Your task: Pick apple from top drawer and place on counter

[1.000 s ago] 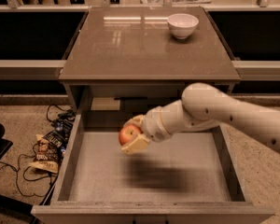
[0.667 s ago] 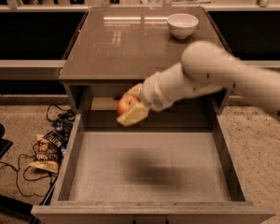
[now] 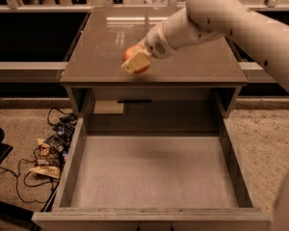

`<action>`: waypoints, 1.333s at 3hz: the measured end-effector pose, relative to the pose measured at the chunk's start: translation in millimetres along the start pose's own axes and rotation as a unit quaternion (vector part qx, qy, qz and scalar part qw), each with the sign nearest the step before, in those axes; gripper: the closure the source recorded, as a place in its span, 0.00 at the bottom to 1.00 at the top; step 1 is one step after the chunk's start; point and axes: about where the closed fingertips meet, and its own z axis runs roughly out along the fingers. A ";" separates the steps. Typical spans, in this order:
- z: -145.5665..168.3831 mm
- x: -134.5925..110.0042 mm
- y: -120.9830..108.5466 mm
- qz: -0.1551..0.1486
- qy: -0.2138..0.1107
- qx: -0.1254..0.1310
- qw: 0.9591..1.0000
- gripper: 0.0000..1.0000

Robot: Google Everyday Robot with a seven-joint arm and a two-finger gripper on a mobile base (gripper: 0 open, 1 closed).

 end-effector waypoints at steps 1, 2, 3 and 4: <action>-3.4 -13.5 -59.5 0.035 -0.021 0.056 0.998 1.00; 1.7 3.3 -94.5 0.068 -0.039 0.093 0.993 1.00; 22.8 35.2 -107.2 0.102 -0.050 0.107 0.988 0.97; 24.2 33.1 -104.9 0.100 -0.049 0.103 0.988 0.74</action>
Offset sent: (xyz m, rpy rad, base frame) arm 0.1231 -0.0686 -0.0162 0.1322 -0.0591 -0.3539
